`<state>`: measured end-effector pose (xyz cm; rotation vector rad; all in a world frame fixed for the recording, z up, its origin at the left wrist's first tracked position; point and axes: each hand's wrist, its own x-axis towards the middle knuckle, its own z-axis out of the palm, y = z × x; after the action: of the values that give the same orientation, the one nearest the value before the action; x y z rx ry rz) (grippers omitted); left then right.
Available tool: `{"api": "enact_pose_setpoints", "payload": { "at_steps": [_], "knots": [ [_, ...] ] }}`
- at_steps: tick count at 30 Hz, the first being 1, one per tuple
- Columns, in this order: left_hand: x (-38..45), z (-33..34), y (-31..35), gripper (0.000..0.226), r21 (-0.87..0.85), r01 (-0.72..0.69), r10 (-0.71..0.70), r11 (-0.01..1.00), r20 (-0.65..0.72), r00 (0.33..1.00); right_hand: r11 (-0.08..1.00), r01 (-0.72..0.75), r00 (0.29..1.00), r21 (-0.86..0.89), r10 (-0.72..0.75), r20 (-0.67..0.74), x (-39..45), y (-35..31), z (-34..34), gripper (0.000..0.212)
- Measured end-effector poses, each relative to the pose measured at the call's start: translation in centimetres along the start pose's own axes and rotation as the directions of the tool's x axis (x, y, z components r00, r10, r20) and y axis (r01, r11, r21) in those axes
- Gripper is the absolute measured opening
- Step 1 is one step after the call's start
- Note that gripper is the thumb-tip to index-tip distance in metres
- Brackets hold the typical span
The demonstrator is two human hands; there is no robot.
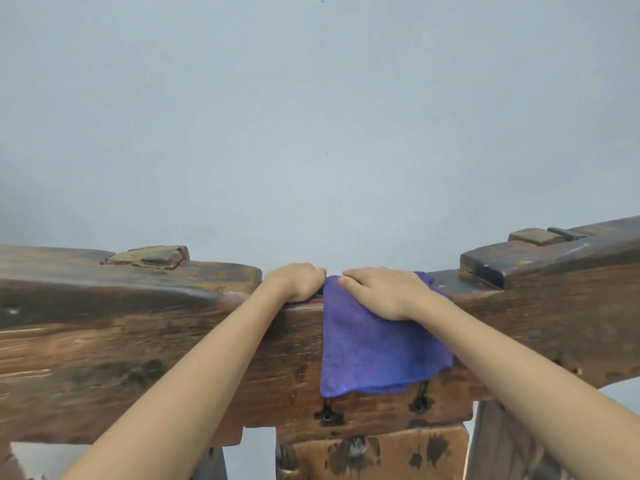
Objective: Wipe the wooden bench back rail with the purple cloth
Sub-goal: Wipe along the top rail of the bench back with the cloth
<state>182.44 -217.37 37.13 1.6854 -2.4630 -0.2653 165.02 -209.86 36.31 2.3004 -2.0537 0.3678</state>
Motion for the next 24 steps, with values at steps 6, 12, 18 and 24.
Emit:
{"api": "enact_pose_setpoints", "payload": {
  "at_steps": [6,12,18,24],
  "knots": [
    [0.9,-0.2,0.1,0.042,0.027,0.031,-0.031,0.999,0.007,0.999,0.999,-0.053,0.998,0.000,0.053,0.040,-1.5,3.8,-1.1,0.080],
    [1.3,-0.2,0.6,0.055,0.049,0.051,-0.054,0.997,0.046,0.997,0.944,-0.327,0.918,0.037,0.309,0.249,3.2,3.8,-2.6,0.066],
    [2.2,0.2,-0.1,0.049,-0.030,0.016,-0.014,0.999,0.083,0.996,0.998,-0.060,0.991,-0.027,0.057,-0.121,-4.5,5.5,-0.6,0.084],
    [4.0,0.7,2.2,0.034,0.031,0.069,-0.071,0.997,0.080,0.994,0.982,-0.180,0.960,0.060,0.162,0.229,-0.9,8.7,-3.5,0.078]
  ]
}}
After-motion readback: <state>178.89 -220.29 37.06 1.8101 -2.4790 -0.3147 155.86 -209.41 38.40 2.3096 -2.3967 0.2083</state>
